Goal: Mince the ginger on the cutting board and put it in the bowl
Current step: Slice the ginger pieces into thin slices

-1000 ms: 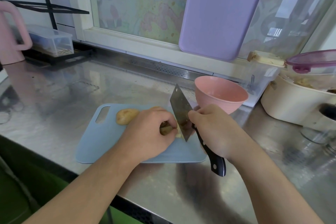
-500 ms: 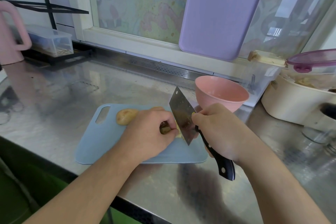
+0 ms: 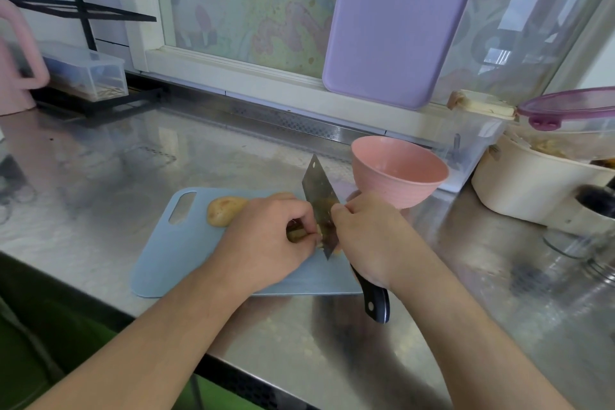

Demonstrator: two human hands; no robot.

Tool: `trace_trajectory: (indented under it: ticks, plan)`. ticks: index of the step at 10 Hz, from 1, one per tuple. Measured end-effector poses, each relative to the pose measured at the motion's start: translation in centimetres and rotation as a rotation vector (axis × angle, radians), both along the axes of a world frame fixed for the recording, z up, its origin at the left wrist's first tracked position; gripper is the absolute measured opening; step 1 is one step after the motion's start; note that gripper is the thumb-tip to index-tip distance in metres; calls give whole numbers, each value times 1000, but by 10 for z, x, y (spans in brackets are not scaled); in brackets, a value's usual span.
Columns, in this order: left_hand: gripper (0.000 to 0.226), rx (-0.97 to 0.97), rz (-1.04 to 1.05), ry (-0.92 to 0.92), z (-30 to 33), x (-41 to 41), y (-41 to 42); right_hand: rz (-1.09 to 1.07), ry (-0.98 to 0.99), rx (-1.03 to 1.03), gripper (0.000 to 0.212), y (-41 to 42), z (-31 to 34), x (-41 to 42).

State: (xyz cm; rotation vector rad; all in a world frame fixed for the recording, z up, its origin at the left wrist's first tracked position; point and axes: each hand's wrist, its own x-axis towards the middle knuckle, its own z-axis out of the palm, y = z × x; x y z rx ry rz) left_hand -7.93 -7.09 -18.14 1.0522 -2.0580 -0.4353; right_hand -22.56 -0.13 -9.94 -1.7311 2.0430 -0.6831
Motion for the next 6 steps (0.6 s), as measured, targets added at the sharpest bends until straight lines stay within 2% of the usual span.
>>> trace_trajectory:
  ticks: [1, 2, 3, 4, 6]
  plan:
    - [13, 3, -20, -3, 0, 0, 2, -29, -115, -36, 38, -4, -11, -7]
    - [3, 26, -42, 16, 1, 1, 3, 5, -109, -50, 43, -4, -10, -12]
    - [6, 58, -48, 58, 0, 2, 3, 6, -103, -70, 39, -5, -5, -20]
    - [6, 82, -42, 79, -1, 3, 1, -22, -181, -65, 40, -2, -1, -24]
    - [5, 83, -29, 67, 1, 3, 1, 11, -160, -39, 42, 1, 0, -19]
